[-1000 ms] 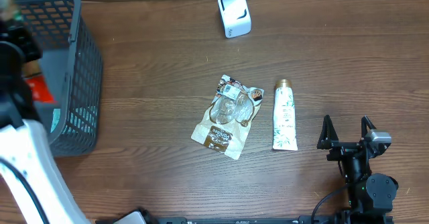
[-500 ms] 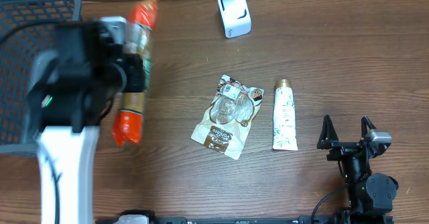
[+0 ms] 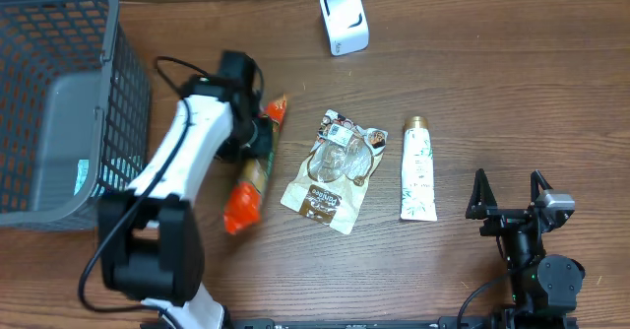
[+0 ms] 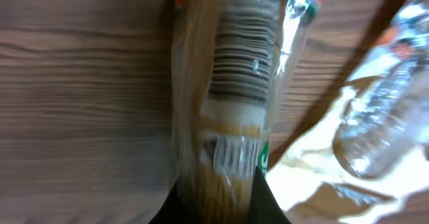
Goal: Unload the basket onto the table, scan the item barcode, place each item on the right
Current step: 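Present the pasta package to the scanner, then lay it on the table, then reach the left gripper into the basket and grasp the green wipes pack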
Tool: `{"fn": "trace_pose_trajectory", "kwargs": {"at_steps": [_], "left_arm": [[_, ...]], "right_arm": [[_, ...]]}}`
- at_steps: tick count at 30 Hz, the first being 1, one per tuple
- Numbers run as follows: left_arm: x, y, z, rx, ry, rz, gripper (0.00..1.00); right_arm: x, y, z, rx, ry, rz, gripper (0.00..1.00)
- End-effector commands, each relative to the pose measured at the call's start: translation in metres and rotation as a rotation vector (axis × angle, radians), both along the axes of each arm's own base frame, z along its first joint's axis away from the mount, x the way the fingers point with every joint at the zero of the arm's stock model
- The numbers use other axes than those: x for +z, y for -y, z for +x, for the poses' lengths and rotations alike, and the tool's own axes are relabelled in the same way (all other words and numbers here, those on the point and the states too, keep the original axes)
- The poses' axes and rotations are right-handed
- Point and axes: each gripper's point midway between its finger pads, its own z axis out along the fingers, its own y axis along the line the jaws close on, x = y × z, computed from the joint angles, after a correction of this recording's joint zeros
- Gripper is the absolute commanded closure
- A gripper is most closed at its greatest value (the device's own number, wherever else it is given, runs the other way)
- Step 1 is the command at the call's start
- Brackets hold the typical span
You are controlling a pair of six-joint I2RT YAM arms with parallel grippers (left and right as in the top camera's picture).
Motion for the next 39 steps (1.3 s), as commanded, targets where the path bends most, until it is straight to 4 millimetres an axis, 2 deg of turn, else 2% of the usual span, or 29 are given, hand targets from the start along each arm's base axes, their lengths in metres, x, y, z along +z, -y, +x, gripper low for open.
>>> {"fn": "trace_pose_trajectory", "kwargs": {"at_steps": [1, 2, 3, 4, 5, 6, 8, 10, 12, 15, 17, 20, 22, 24, 26, 28, 30, 33, 35, 39], "left_arm": [[-0.008, 0.019, 0.001, 0.016, -0.011, -0.02, 0.96], [-0.009, 0.024, 0.001, 0.006, -0.008, -0.031, 0.96], [-0.009, 0.028, 0.002, -0.001, -0.001, -0.041, 0.88], [-0.007, 0.034, 0.005, -0.009, 0.01, -0.062, 0.6], [-0.004, 0.038, 0.007, -0.014, 0.018, -0.078, 0.19], [0.004, 0.044, 0.013, -0.025, 0.039, -0.101, 0.0], [0.018, 0.046, 0.021, -0.029, 0.066, -0.108, 0.0], [0.045, 0.047, 0.033, -0.047, 0.114, -0.112, 0.0], [0.083, 0.04, 0.048, -0.041, 0.192, -0.101, 0.0], [0.153, 0.024, 0.07, -0.002, 0.344, -0.105, 0.0], [0.206, 0.006, 0.078, 0.038, 0.468, -0.118, 0.01], [0.272, -0.029, 0.079, 0.114, 0.632, -0.118, 0.0], [0.305, -0.059, 0.073, 0.18, 0.718, -0.103, 0.0], [0.325, -0.095, 0.063, 0.284, 0.766, -0.083, 0.0], [0.33, -0.13, 0.051, 0.395, 0.77, -0.061, 0.0], [0.322, -0.176, 0.033, 0.562, 0.728, -0.035, 0.0], [0.301, -0.224, 0.01, 0.77, 0.645, 0.004, 0.0], [0.271, -0.277, -0.013, 1.036, 0.55, 0.02, 0.0], [0.246, -0.3, -0.022, 1.182, 0.484, 0.005, 0.0], [0.193, -0.322, -0.032, 1.385, 0.331, -0.022, 0.0]], "right_arm": [[-0.002, 0.002, 0.0, -0.01, 0.003, -0.004, 0.0], [-0.002, 0.002, 0.0, -0.01, 0.003, -0.003, 0.0], [-0.002, 0.002, 0.0, -0.01, 0.003, -0.004, 0.0], [-0.002, 0.002, 0.0, -0.01, 0.003, -0.003, 0.0], [-0.002, 0.002, 0.0, -0.01, 0.003, -0.003, 0.0], [-0.002, 0.002, 0.0, -0.01, 0.003, -0.003, 0.0], [-0.002, 0.002, 0.0, -0.01, 0.003, -0.003, 0.0], [-0.002, 0.002, 0.0, -0.01, 0.003, -0.003, 0.0], [-0.002, 0.002, 0.0, -0.01, 0.003, -0.003, 0.0], [-0.002, 0.002, 0.0, -0.01, 0.003, -0.003, 0.0], [-0.002, 0.002, 0.0, -0.01, 0.003, -0.004, 0.0], [-0.002, 0.002, 0.0, -0.01, 0.003, -0.003, 0.0], [-0.002, 0.002, 0.0, -0.01, 0.003, -0.004, 0.0], [-0.002, 0.002, 0.0, -0.01, 0.003, -0.004, 0.0], [-0.002, 0.002, 0.0, -0.01, 0.003, -0.003, 0.0], [-0.002, 0.002, 0.0, -0.01, 0.003, -0.003, 0.0], [-0.002, 0.002, 0.0, -0.01, 0.003, -0.003, 0.0], [-0.002, 0.002, 0.0, -0.01, 0.003, -0.003, 0.0], [-0.002, 0.002, 0.0, -0.01, 0.003, -0.003, 0.0], [-0.002, 0.002, 0.0, -0.01, 0.003, -0.004, 0.0]]}}
